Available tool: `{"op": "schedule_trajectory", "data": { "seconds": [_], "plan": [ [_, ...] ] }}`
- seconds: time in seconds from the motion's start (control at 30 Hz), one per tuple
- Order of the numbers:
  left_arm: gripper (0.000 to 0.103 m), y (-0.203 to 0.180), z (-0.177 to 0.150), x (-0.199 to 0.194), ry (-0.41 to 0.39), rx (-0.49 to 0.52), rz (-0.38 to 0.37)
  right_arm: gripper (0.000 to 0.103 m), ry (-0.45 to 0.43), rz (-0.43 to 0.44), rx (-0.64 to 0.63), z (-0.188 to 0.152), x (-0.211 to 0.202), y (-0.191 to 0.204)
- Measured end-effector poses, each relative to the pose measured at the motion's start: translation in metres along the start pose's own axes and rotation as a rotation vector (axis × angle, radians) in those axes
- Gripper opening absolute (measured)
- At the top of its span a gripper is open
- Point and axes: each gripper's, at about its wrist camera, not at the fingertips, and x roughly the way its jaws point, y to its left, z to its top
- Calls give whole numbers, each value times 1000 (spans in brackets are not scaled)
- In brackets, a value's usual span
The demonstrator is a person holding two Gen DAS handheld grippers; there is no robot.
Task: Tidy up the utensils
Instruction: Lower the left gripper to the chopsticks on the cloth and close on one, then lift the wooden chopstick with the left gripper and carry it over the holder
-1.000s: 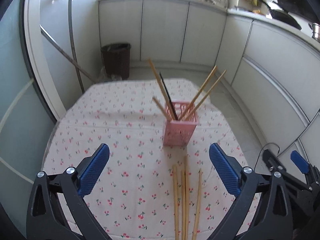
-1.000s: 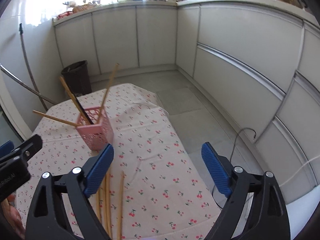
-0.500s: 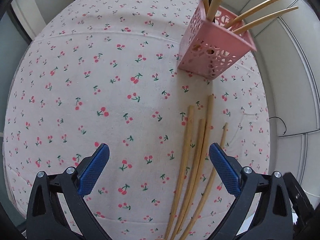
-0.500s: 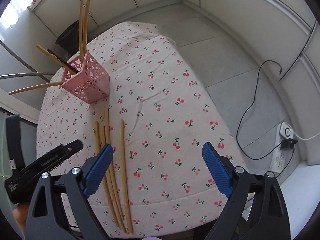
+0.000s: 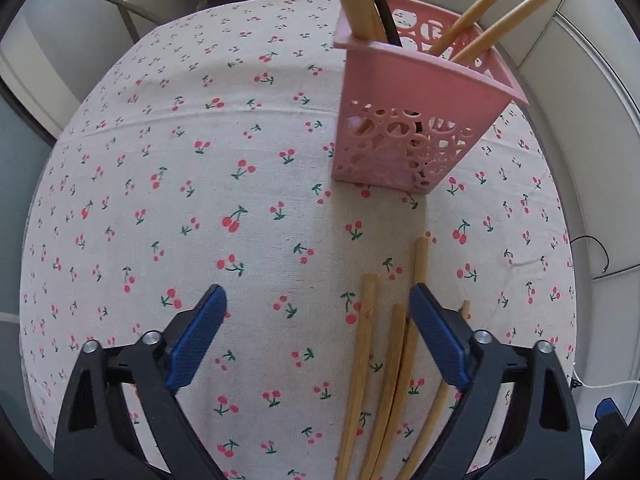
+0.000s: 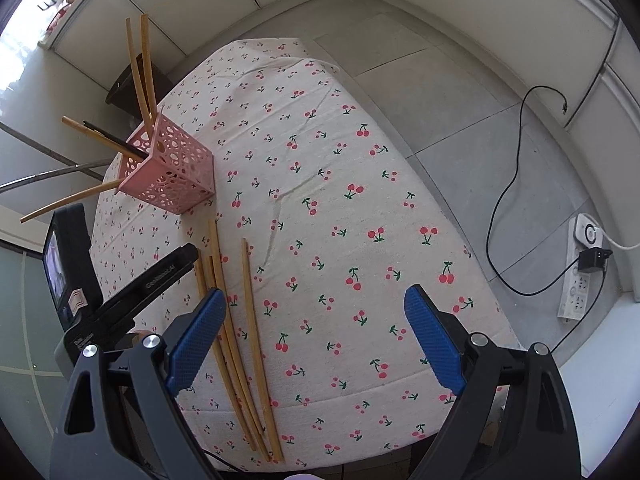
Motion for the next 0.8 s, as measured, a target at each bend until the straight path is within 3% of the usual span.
{"op": "schedule_trajectory", "data": {
  "seconds": [0.1,0.37,0.43,0.57,0.8],
  "plan": [
    [66,-4,2,9,19,-9,-9,88,9,1,1,0,2,0],
    [51,-8,1,21,15,23,7,88,16,-6,-8,0,6,1],
    [42,-15,-2,18,11,49,9,88,19,-12,-9,-1,7,2],
    [9,-32,-11,14,16,89,-12,88,25,-17,-5,-1,11,5],
    [6,-13,-25,-1,4,54,-87,88,32,-31,-25,-1,22,22]
  ]
}}
